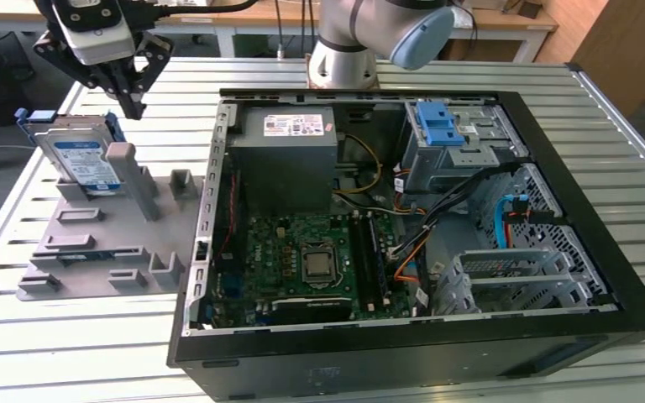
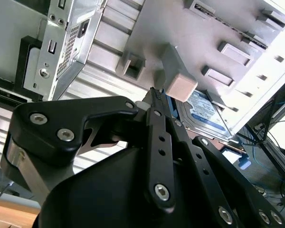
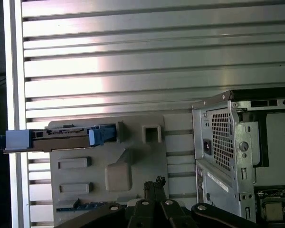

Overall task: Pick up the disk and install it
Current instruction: 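Reach for the disk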

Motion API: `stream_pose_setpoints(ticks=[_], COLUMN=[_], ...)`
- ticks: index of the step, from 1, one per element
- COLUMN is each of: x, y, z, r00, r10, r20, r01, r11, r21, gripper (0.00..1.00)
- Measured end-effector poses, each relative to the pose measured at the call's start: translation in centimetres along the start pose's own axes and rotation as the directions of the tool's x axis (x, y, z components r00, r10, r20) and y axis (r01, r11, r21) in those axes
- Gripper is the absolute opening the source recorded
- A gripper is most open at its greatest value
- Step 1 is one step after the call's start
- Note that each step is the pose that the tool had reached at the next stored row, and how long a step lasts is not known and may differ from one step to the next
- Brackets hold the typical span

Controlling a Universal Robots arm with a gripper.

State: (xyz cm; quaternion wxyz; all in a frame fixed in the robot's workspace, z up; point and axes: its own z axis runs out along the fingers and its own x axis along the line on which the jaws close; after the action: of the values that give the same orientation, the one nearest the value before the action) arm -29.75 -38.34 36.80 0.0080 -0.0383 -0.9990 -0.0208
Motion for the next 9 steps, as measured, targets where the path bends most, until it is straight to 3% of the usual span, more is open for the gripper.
stream_pose_setpoints(ticks=[9], x=[0.18], y=[-0.02], z=[0.00], r00=[1.0000], r10=[0.000], r20=[0.0000], r01=[0.000], r11=[1.0000], r21=[0.0000], gripper=[0.11])
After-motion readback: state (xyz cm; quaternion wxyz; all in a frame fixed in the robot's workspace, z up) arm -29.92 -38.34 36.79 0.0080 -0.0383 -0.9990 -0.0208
